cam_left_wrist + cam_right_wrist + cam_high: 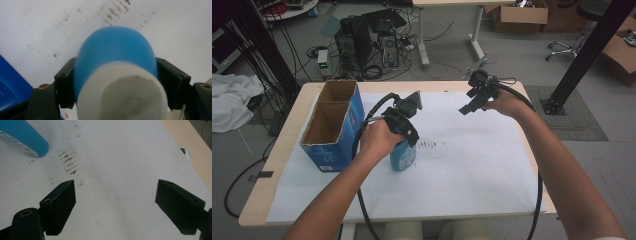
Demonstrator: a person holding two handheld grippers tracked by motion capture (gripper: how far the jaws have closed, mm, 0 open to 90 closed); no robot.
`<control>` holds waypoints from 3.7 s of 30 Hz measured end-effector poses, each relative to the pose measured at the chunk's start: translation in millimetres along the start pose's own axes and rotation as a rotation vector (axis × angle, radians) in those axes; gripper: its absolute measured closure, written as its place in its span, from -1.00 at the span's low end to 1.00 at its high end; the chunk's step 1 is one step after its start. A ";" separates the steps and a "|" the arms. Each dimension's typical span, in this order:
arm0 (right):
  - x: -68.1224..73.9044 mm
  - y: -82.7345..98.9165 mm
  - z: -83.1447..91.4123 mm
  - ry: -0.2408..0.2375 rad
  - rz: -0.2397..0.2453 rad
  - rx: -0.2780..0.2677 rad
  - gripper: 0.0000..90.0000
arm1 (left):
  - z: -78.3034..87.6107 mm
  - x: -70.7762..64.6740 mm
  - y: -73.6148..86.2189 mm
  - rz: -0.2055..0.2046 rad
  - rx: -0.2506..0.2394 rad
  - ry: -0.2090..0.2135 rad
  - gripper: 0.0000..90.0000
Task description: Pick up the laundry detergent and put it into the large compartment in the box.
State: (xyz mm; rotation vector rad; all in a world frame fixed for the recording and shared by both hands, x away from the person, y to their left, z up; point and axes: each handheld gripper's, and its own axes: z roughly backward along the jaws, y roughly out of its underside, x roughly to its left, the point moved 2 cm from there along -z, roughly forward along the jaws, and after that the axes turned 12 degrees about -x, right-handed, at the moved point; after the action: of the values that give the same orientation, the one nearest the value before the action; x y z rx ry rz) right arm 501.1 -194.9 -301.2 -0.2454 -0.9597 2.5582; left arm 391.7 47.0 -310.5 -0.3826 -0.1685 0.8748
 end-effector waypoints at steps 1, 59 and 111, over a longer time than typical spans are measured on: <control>-0.1 0.1 0.0 0.000 0.000 0.000 -0.63 | 0.0 -0.1 0.1 0.001 -0.001 0.000 -0.34; 3.4 -0.9 2.6 -0.001 0.006 -0.001 -0.62 | 74.0 -3.6 -22.3 0.050 -0.071 -0.004 -0.16; 12.2 -6.0 3.1 -0.016 0.033 -0.020 -0.62 | 238.5 83.4 -23.8 0.452 -0.151 -0.270 -0.16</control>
State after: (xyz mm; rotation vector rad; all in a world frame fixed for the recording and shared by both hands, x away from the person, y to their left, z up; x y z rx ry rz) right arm 491.0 -187.5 -295.3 -0.2481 -0.9954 2.5853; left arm 390.5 159.1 -82.9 -0.4509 -0.4092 1.3647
